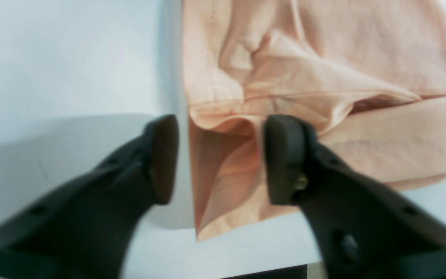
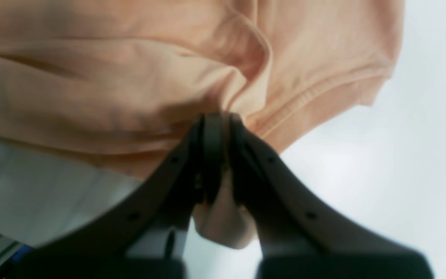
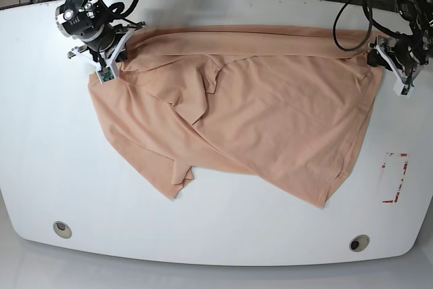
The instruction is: Fold the T-shirt properly
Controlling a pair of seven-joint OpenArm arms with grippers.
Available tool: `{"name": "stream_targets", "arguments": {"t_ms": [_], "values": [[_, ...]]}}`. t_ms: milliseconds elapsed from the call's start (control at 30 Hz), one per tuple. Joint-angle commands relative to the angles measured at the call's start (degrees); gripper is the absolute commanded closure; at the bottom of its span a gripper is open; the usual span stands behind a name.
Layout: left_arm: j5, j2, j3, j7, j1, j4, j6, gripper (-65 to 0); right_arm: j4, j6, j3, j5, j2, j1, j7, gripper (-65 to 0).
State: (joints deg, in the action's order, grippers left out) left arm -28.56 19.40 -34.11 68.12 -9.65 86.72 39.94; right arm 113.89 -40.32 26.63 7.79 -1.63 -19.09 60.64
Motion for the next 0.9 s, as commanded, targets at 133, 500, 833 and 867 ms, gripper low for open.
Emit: {"name": "stream_targets", "arguments": {"t_ms": [133, 500, 833, 867], "values": [[-0.59, 1.48, 2.59, -0.56, 0.55, 0.97, 0.06, -17.1, 0.97, 0.32, 0.22, 0.6, -0.44, 0.41, -0.55, 0.0], [-0.41, 1.31, 3.38, -1.44, 2.57, 0.8, 0.06, 0.0, 0.97, 0.32, 0.22, 0.6, -0.35, 1.11, -0.55, 0.0], [-0.59, 1.39, 3.03, -1.44, 2.57, 11.08, 0.06, 0.0, 1.15, 0.32, 0.22, 0.6, -0.44, 1.11, -0.55, 0.0], [-0.59, 1.39, 3.03, -1.44, 2.49, 12.14, 0.06, 0.0, 1.24, 0.32, 0.22, 0.6, -0.44, 1.11, -0.55, 0.0]]}}
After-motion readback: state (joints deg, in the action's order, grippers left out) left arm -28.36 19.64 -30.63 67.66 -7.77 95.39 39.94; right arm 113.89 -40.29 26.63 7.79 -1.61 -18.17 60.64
